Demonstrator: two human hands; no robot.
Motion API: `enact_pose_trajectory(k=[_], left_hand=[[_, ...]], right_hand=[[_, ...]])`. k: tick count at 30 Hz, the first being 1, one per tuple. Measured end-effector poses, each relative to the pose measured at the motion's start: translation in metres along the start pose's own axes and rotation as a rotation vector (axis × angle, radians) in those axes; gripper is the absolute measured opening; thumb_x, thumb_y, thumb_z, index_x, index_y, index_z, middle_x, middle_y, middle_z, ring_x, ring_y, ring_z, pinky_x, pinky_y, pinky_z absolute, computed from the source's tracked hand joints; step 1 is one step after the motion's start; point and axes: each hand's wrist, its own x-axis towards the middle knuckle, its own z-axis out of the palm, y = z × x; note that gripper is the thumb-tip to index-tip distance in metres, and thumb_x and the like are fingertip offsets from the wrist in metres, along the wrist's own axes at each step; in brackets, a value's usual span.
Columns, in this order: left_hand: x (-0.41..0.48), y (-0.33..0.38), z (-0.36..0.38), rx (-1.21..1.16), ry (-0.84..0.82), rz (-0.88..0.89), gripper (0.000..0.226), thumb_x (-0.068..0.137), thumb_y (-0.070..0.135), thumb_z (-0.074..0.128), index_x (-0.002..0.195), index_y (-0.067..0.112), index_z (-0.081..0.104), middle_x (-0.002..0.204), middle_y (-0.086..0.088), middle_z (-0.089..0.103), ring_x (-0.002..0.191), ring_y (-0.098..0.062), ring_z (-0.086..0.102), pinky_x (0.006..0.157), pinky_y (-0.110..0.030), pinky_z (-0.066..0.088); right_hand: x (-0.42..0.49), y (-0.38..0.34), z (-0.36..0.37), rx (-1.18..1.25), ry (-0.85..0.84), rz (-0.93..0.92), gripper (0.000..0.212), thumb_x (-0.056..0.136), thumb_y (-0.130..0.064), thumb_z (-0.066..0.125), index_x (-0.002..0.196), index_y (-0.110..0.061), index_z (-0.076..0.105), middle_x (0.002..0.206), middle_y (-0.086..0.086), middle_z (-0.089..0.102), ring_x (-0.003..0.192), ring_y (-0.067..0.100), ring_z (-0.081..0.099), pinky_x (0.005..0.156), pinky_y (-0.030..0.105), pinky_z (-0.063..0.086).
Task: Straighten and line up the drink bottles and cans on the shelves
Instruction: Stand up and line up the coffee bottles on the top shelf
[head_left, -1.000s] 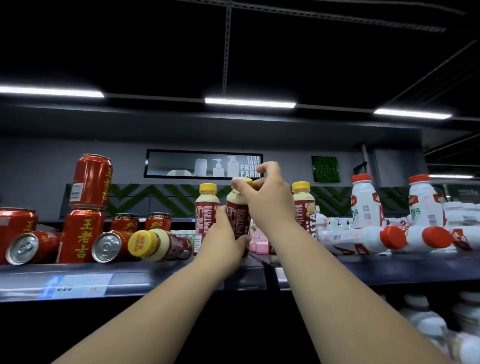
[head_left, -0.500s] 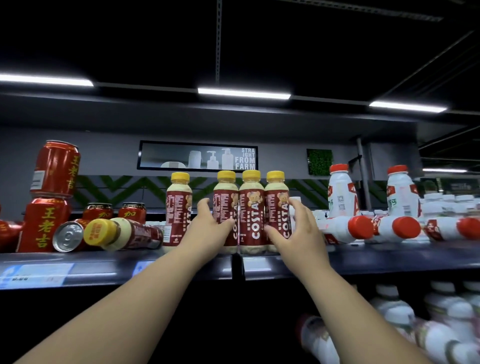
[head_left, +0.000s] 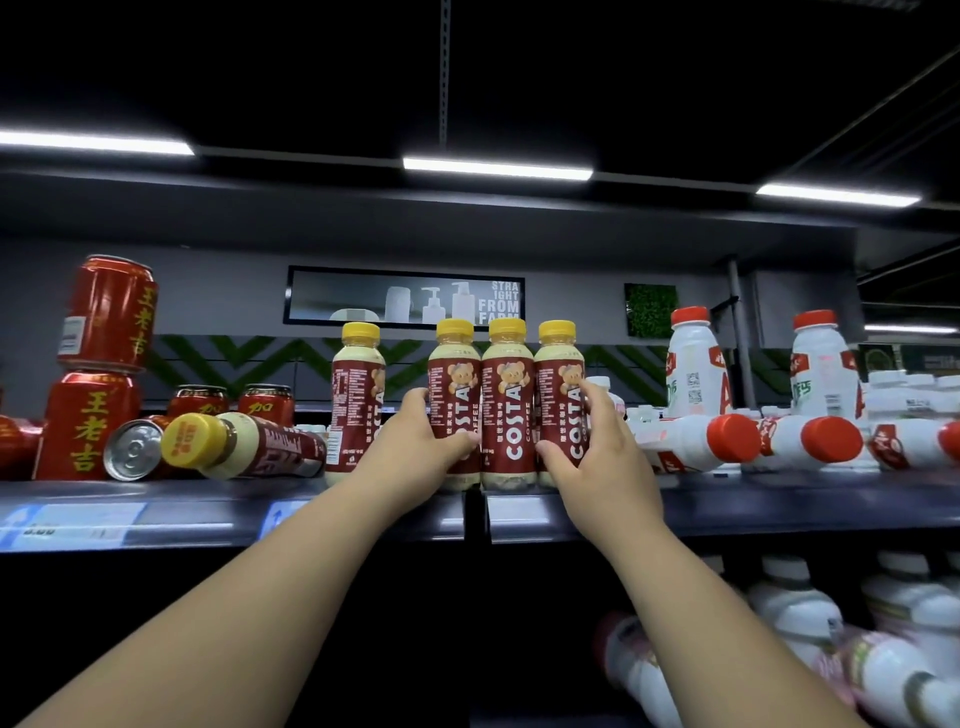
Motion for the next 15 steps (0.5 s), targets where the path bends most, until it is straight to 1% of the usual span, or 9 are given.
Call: enact_pose_trajectory(k=[2,3,4,6,8,10,12,13,15], left_hand=[[0.001,-0.001,-0.001,-0.019,-0.019,-0.006,0.049,0.087,0.037,0.072,0.122,0.032,0.038,0.108,0.014,0.060,0.103,-0.012,0.061,0.099,-0.042,0.050],[0.001,-0.001,-0.002,-0.021,-0.025,-0.002,0.049,0.088,0.037,0.071,0.125,0.031,0.038,0.110,0.013,0.060,0.104,-0.011,0.061,0.100,-0.042,0.050],[0.000,0.000,-0.003,-0.015,-0.031,0.010,0.052,0.090,0.036,0.069,0.131,0.030,0.038,0.114,0.012,0.060,0.105,-0.011,0.060,0.100,-0.040,0.049],[-0.006,0.003,-0.005,0.035,-0.044,0.044,0.063,0.092,0.034,0.066,0.144,0.028,0.031,0.121,0.011,0.055,0.108,-0.010,0.055,0.099,-0.033,0.045],[-0.015,0.005,-0.011,0.126,-0.018,0.100,0.077,0.090,0.037,0.068,0.151,0.029,0.022,0.132,0.005,0.048,0.116,-0.012,0.049,0.102,-0.033,0.041],[-0.028,0.008,-0.023,0.245,0.034,0.177,0.087,0.085,0.042,0.072,0.153,0.030,0.019,0.143,0.003,0.039,0.127,-0.013,0.043,0.110,-0.038,0.038],[-0.043,0.012,-0.042,0.340,0.066,0.286,0.085,0.085,0.041,0.072,0.152,0.030,0.022,0.147,0.006,0.036,0.132,-0.011,0.038,0.114,-0.039,0.035],[-0.051,0.015,-0.053,0.379,0.079,0.334,0.082,0.086,0.040,0.072,0.151,0.031,0.024,0.147,0.008,0.036,0.133,-0.009,0.037,0.114,-0.037,0.034],[-0.065,0.019,-0.078,0.468,0.126,0.418,0.075,0.086,0.036,0.071,0.149,0.031,0.031,0.145,0.010,0.039,0.132,-0.007,0.037,0.113,-0.034,0.034]], right_hand=[[-0.001,0.000,0.000,-0.004,-0.002,0.008,0.073,0.090,-0.045,0.065,0.149,-0.036,0.023,0.144,-0.007,0.046,0.123,0.019,0.051,0.096,0.041,0.047],[-0.001,-0.001,0.000,-0.008,-0.006,0.014,0.073,0.090,-0.045,0.065,0.149,-0.036,0.022,0.144,-0.007,0.046,0.123,0.019,0.051,0.096,0.041,0.048],[-0.001,-0.001,-0.001,-0.009,-0.007,0.018,0.073,0.090,-0.046,0.064,0.149,-0.035,0.022,0.144,-0.007,0.045,0.123,0.019,0.051,0.096,0.041,0.048],[-0.002,-0.004,-0.002,0.001,0.008,0.009,0.074,0.089,-0.046,0.066,0.149,-0.033,0.024,0.144,-0.007,0.045,0.126,0.018,0.049,0.099,0.042,0.047],[-0.006,-0.012,-0.004,0.033,0.060,-0.026,0.072,0.087,-0.041,0.067,0.147,-0.030,0.030,0.144,-0.006,0.044,0.130,0.017,0.045,0.106,0.046,0.044],[-0.015,-0.028,-0.003,0.118,0.127,-0.075,0.064,0.088,-0.035,0.068,0.144,-0.028,0.038,0.141,-0.005,0.045,0.130,0.016,0.043,0.107,0.049,0.043],[-0.028,-0.055,0.003,0.258,0.176,-0.136,0.053,0.088,-0.029,0.067,0.137,-0.027,0.045,0.133,-0.008,0.048,0.124,0.011,0.044,0.105,0.047,0.044],[-0.035,-0.072,0.008,0.337,0.170,-0.158,0.049,0.088,-0.026,0.067,0.134,-0.028,0.048,0.129,-0.011,0.049,0.121,0.008,0.046,0.104,0.045,0.045],[-0.043,-0.107,0.020,0.474,0.098,-0.179,0.048,0.089,-0.024,0.068,0.132,-0.031,0.049,0.126,-0.014,0.051,0.118,0.006,0.050,0.102,0.038,0.046]])
